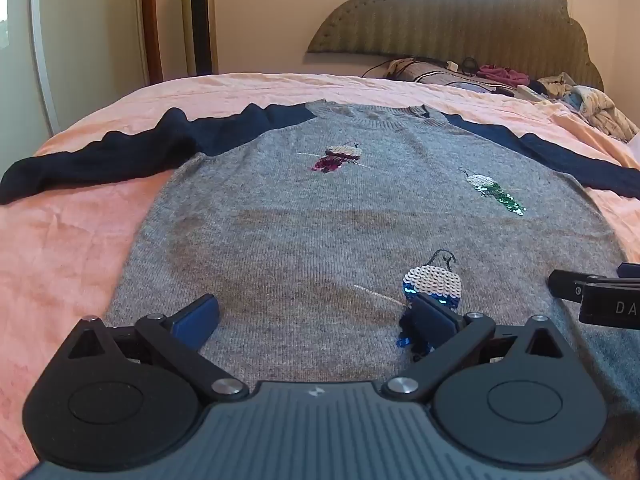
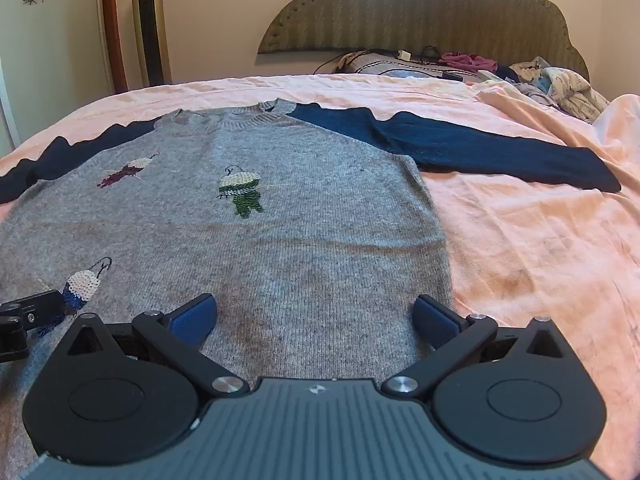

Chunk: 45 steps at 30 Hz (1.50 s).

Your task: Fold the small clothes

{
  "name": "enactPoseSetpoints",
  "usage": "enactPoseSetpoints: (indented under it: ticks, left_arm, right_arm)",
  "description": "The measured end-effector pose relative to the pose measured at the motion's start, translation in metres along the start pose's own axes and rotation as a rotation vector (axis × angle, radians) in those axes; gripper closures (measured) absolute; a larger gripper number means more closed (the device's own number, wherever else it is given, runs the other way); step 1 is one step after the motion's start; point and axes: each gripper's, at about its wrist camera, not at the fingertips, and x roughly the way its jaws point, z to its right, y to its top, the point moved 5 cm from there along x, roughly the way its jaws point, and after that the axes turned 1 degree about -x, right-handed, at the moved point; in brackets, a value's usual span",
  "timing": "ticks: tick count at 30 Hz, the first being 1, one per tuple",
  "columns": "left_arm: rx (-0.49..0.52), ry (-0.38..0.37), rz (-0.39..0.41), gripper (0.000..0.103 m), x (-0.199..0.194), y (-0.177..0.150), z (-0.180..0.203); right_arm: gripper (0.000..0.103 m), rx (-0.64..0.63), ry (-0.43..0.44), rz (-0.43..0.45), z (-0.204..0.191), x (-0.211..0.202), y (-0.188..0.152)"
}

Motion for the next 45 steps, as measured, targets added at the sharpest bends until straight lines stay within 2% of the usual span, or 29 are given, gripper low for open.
enactPoseSetpoints:
  ticks: [14,22,26,45]
  left_arm:
    - [0.009,0.008,0.007,0.000,0.0001,-0.0015,0.0004]
    - [-0.024,-0.020,0.022,0.000,-0.0049,-0.0007,-0.0062]
    - [0.022,0.017,0.020,0.000,-0.0035,-0.0004,0.0026]
    - [0.012,-0.002,0.018,0.000,-0.0028,-0.0014,0.0013]
  right_arm:
    - [0.000,-0.008,-0.014,-0.004,-0.0023,-0.0007,-0.0009]
    - [0.000,0.007,0.006,0.006,0.0036,-0.0033,-0.0024]
    - [0.000,-0.014,-0.015,0.001,-0.0011,-0.0006,-0.0012]
    - [0.000,-0.006,-0.009,0.000,0.0002,-0.0009,-0.0013]
